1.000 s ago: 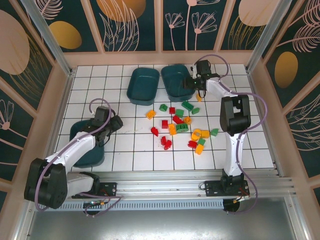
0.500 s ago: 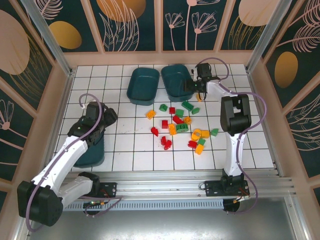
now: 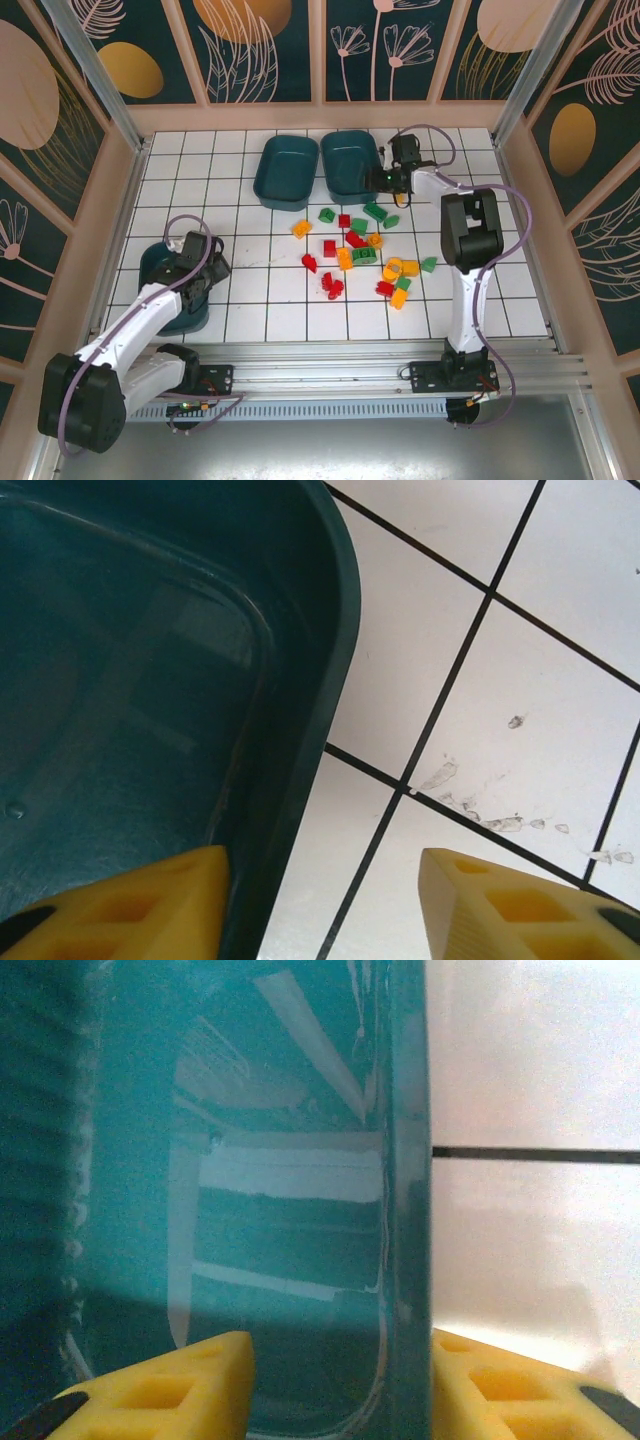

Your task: Sort the legos into containers by color

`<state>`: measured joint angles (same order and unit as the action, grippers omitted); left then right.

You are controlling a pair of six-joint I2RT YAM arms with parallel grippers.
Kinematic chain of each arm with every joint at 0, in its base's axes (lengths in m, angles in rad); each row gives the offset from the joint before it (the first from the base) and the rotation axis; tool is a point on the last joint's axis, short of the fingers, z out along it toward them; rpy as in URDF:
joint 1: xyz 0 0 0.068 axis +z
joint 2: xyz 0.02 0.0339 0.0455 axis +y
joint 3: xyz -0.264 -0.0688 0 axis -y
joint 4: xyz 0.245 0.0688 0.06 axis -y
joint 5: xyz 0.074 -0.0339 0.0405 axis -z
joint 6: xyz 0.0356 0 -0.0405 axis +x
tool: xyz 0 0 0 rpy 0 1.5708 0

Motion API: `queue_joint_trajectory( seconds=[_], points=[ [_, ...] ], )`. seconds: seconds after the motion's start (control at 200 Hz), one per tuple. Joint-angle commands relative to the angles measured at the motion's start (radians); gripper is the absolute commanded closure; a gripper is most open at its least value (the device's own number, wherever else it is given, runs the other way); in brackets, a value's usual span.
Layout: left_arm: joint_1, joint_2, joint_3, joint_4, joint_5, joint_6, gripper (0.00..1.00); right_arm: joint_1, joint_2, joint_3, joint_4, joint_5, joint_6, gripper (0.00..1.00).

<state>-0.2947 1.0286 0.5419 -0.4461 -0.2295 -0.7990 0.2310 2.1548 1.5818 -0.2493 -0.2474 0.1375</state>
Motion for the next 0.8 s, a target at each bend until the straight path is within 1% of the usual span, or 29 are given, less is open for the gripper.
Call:
queue_joint_trajectory(
  seconds=[0.0,0.07,0.18,0.235,0.385,0.46,0.535,0.666,0.706,0.796],
  points=[
    [-0.002,0.011,-0.03,0.05,-0.02,-0.012,0.55,0.007,-0.088,-0.028,0.063,-0.056,0.043,0.57],
    [-0.002,0.031,-0.044,0.08,-0.03,-0.004,0.64,0.006,-0.099,-0.042,0.081,-0.086,0.062,0.57],
    [-0.001,0.073,-0.042,0.13,-0.008,0.017,0.78,0.008,-0.106,-0.051,0.09,-0.111,0.081,0.58],
    [-0.002,0.094,-0.036,0.157,-0.003,0.028,0.83,0.009,-0.109,-0.054,0.093,-0.113,0.087,0.59],
    [-0.002,0.162,0.047,0.195,-0.026,0.082,1.0,0.011,-0.114,-0.063,0.1,-0.109,0.099,0.63],
    [-0.001,0.217,0.107,0.232,-0.057,0.12,1.0,0.012,-0.113,-0.063,0.1,-0.09,0.104,0.65],
    [-0.001,0.304,0.184,0.255,-0.08,0.165,1.0,0.012,-0.111,-0.064,0.098,-0.078,0.103,0.66],
    [-0.002,0.47,0.383,0.24,-0.088,0.239,1.0,0.012,-0.122,-0.067,0.085,-0.056,0.088,0.67],
    [-0.002,0.512,0.424,0.245,-0.115,0.262,1.0,0.01,-0.132,-0.075,0.086,-0.048,0.083,0.67],
    [0.002,0.63,0.575,0.249,-0.165,0.338,1.0,0.006,-0.151,-0.09,0.092,-0.042,0.08,0.67]
  ],
)
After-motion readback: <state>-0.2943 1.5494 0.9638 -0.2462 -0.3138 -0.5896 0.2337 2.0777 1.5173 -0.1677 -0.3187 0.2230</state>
